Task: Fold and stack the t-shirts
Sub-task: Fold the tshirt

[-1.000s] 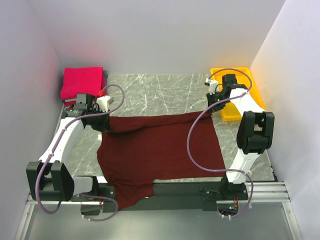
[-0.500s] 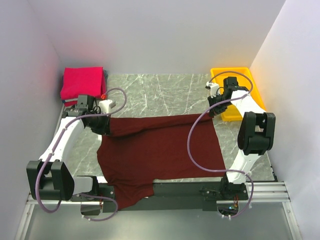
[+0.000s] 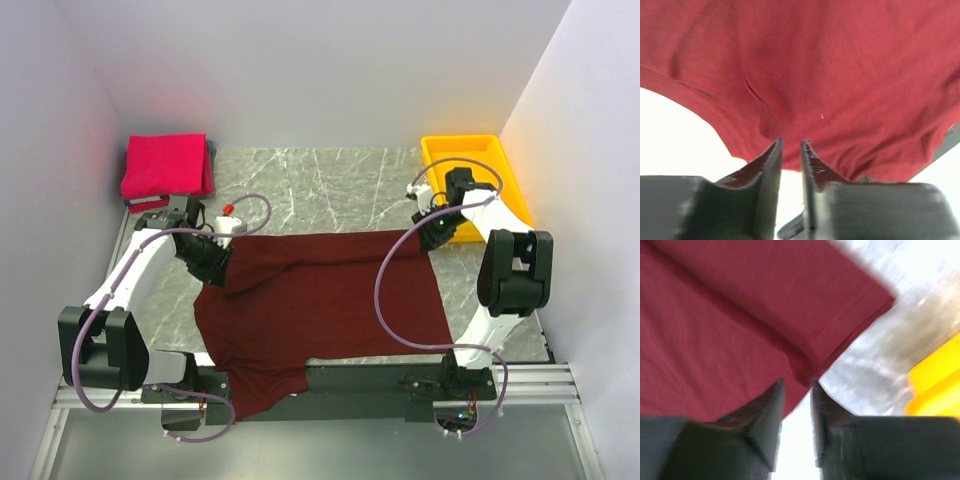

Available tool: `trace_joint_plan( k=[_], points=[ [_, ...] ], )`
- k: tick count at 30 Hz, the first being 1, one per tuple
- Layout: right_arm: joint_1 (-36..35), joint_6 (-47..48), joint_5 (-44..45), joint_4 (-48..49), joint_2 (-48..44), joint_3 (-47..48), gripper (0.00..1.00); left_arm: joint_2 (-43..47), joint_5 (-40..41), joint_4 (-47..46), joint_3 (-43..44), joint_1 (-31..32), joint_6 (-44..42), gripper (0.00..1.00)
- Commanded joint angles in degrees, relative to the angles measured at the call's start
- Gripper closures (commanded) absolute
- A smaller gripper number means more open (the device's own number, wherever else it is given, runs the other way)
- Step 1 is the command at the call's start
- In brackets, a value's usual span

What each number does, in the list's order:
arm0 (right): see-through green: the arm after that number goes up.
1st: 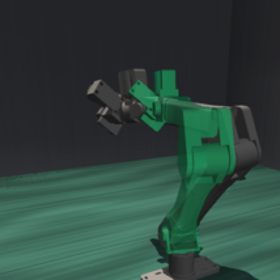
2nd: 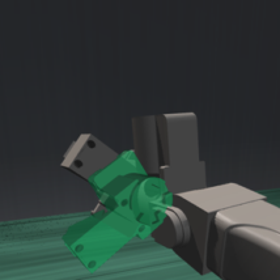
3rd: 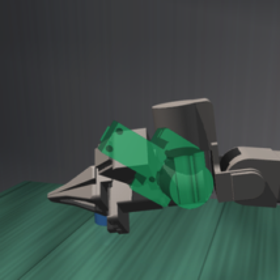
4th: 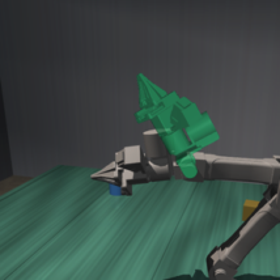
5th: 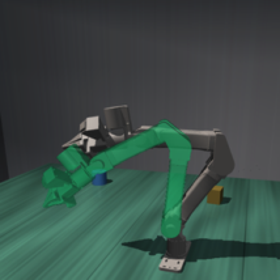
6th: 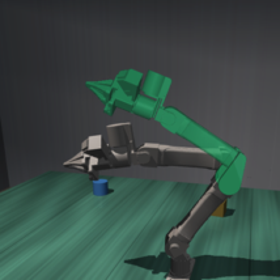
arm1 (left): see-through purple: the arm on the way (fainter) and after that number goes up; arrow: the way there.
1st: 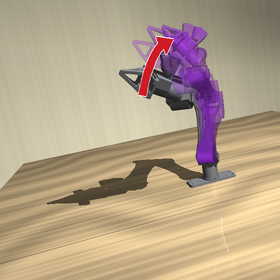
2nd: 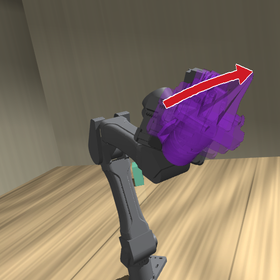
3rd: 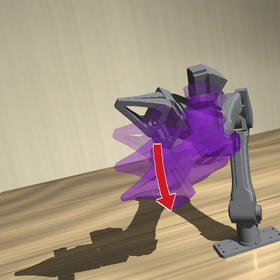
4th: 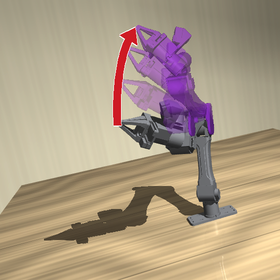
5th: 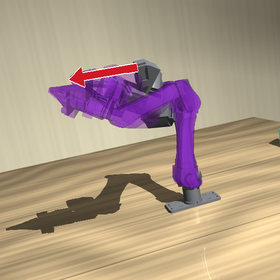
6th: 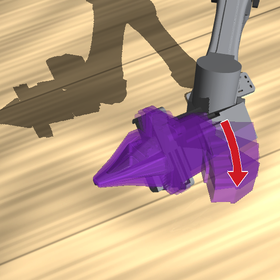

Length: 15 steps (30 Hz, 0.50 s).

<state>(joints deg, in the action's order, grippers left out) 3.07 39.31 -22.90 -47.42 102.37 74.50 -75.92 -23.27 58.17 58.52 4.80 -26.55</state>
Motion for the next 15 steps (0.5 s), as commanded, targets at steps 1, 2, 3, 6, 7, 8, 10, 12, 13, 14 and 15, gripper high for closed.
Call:
trace_joint_plan(
  k=[1, 2, 3, 6, 7, 8, 10, 12, 13, 14, 15],
  points=[
    [0.6, 7.7, 2.9, -3.5, -6.1, -3.1, 0.59, 0.6, -0.8, 7.3, 2.1, 0.5, -11.1, 0.66],
    [0.5, 8.2, 3.4, -3.9, -7.0, -3.5, 0.57, 0.8, -1.1, 8.4, 2.8, 0.5, -12.5, 0.56],
    [0.5, 8.6, 3.6, -4.3, -7.2, -3.5, 0.56, 0.8, -1.9, 9.6, 3.3, 0.5, -13.7, 0.52],
    [0.5, 6.5, 2.2, -5.7, -6.5, -0.5, 0.54, -0.9, -3.4, 9.8, 5.6, 0.5, -15.1, 0.44],
    [0.4, 5.7, 0.8, -6.2, -5.8, 2.3, 0.54, -1.9, -4.6, 8.5, 6.2, 0.5, -14.2, 0.43],
    [0.4, 4.7, 0.2, -7.2, -3.9, 3.9, 0.54, -3.0, -5.1, 7.8, 7.3, 0.5, -13.2, 0.42],
    [0.0, 1.9, -1.1, -8.6, -1.4, 8.5, 0.57, -6.3, -5.8, 3.2, 8.5, 0.5, -8.6, 0.40],
    [-0.4, 0.1, -1.6, -10.6, 2.0, 11.2, 0.61, -9.6, -6.1, 0.1, 9.2, 0.5, -5.4, 0.37],
    [-0.7, -0.6, -1.5, -10.8, 2.7, 12.7, 0.64, -10.7, -6.1, -1.2, 9.7, 0.6, -2.3, 0.36],
    [-1.3, -1.1, -1.2, -11.2, 4.0, 13.0, 0.65, -12.8, -5.8, -4.1, 9.9, 0.8, -0.8, 0.36],
    [-1.7, -1.8, -0.8, -11.4, 4.6, 13.5, 0.66, -14.0, -6.3, -4.9, 10.2, 0.8, 1.0, 0.37]
  ],
)
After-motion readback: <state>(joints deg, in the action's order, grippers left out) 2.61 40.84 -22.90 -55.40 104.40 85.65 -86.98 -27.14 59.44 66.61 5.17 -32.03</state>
